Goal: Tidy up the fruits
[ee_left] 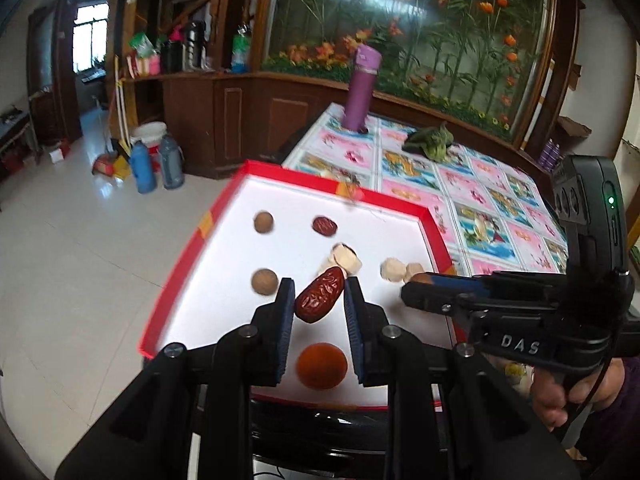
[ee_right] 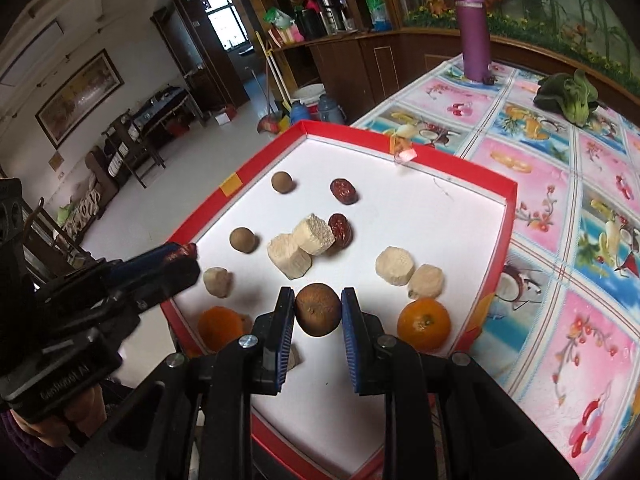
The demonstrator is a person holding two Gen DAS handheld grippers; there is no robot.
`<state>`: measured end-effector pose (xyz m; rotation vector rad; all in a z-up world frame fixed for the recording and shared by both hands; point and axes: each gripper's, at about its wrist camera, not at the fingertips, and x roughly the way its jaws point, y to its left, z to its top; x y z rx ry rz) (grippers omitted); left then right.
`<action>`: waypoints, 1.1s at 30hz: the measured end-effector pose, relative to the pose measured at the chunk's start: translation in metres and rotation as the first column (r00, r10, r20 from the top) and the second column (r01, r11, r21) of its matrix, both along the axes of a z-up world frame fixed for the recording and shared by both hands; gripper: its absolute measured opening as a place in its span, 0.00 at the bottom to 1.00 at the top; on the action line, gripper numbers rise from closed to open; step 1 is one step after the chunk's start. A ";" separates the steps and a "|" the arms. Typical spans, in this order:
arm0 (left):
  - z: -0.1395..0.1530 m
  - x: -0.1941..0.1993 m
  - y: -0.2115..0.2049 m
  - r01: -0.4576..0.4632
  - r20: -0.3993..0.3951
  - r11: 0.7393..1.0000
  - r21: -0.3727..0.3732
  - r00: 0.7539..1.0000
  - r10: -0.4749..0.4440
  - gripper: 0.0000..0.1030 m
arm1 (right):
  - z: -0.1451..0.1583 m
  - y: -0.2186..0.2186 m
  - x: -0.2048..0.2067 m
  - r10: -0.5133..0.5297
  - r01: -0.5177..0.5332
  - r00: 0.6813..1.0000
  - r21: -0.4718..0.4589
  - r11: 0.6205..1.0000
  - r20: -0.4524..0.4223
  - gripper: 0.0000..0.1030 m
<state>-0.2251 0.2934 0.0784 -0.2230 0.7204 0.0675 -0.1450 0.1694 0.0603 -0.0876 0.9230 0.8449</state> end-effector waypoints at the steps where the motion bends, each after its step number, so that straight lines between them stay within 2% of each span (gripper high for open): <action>1: -0.002 0.002 -0.001 0.011 -0.008 1.000 0.000 1.000 -0.011 0.26 | -0.002 0.002 0.001 0.000 0.000 1.000 -0.004 1.000 -0.004 0.21; 11: -0.020 0.019 0.011 0.012 -0.059 1.000 0.010 0.998 -0.011 0.26 | -0.015 0.018 0.002 -0.007 0.006 1.000 -0.043 0.999 -0.022 0.21; 21: -0.033 0.035 0.015 -0.040 -0.116 0.998 0.050 0.992 0.046 0.26 | -0.022 0.024 0.006 -0.055 0.054 0.998 -0.080 0.995 -0.008 0.22; 23: -0.035 0.037 0.014 -0.059 -0.127 0.996 0.071 0.990 0.068 0.27 | -0.022 0.023 0.006 -0.055 0.054 0.998 -0.088 0.995 -0.007 0.25; 25: -0.037 0.039 0.014 -0.076 -0.142 0.993 0.093 0.986 0.089 0.27 | -0.020 0.020 0.005 -0.068 0.068 0.998 -0.098 0.993 -0.001 0.36; 29: -0.038 0.038 0.010 -0.089 -0.168 0.989 0.118 0.980 0.108 0.27 | -0.012 0.008 0.001 -0.068 0.068 0.998 -0.065 0.996 0.002 0.39; 30: -0.036 0.035 0.008 -0.091 -0.164 0.988 0.124 0.980 0.111 0.29 | -0.009 0.005 -0.001 -0.070 0.070 0.998 -0.063 0.996 0.007 0.41; 32: -0.029 0.028 0.003 -0.106 -0.144 0.983 0.147 0.981 0.127 0.54 | -0.004 -0.001 -0.003 -0.078 0.078 0.997 -0.045 0.996 0.013 0.43; 33: -0.024 0.024 0.001 -0.124 -0.126 0.978 0.170 0.981 0.146 0.57 | 0.000 -0.007 -0.006 -0.079 0.079 0.997 -0.030 0.996 0.019 0.43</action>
